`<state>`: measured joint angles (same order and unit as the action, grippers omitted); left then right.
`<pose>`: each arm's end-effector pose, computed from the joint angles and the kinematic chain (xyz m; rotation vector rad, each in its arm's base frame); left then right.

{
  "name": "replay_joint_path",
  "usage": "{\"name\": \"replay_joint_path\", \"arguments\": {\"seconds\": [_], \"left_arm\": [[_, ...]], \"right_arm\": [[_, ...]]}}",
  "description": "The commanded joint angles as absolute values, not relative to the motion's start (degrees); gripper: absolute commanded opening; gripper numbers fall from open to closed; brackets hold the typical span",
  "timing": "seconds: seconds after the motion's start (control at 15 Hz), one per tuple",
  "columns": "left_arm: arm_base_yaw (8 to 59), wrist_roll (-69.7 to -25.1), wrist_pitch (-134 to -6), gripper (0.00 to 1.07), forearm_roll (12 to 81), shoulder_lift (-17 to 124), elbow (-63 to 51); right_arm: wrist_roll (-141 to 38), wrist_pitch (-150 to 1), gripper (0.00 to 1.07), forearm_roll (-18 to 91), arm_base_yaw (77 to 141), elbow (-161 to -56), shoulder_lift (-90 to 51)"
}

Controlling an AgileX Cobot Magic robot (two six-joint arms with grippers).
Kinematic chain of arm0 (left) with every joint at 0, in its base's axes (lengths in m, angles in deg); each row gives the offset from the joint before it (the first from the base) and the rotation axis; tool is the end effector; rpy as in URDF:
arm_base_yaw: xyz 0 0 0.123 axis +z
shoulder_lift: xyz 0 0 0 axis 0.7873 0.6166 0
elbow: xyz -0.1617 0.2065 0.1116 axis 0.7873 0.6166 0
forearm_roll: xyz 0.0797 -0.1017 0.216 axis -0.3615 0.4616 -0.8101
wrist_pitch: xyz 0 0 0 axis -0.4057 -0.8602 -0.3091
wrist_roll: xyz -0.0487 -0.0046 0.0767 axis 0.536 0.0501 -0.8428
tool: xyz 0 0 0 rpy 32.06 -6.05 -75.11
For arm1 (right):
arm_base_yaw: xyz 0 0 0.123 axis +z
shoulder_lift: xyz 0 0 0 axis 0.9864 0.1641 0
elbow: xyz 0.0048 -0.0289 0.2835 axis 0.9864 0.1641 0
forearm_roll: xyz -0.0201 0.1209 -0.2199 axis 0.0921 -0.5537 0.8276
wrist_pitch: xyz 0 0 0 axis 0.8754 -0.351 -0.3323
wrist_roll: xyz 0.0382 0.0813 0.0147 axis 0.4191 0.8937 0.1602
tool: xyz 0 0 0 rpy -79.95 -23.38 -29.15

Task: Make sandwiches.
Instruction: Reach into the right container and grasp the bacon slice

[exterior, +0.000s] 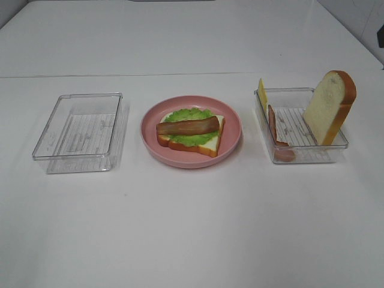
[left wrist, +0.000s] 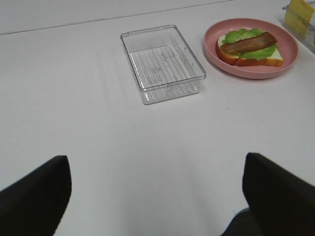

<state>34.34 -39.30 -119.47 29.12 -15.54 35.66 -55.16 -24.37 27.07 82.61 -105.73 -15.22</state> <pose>-0.0041 0.0053 0.2783 0.2322 2.0204 -0.1854 0.2634 0.0201 0.3433 -0.1424 2.4288 0.1415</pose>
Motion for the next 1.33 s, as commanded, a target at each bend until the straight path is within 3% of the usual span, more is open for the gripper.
{"name": "replay_joint_path", "arguments": {"seconds": [0.07, 0.33, 0.8, 1.33], "left_arm": [[34.6, -39.5, -119.2, 0.89, 29.0, -15.9, 35.8], [34.6, -39.0, -119.2, 0.89, 28.6, -15.9, 35.8], [34.6, -38.8, -119.2, 0.89, 28.5, -15.9, 35.8], [34.6, -38.8, -119.2, 0.89, 28.5, -15.9, 35.8]], "right_arm": [[-59.5, -23.9, 0.76, 22.8, 82.3, -110.5, -8.6], [-61.8, -19.3, 0.76, 18.5, 82.6, -117.9, 1.6], [-55.2, -15.3, 0.76, 25.6, 95.1, -127.0, 18.6], [-53.7, -13.2, 0.65, 25.1, 95.6, -133.3, 29.9]]}}
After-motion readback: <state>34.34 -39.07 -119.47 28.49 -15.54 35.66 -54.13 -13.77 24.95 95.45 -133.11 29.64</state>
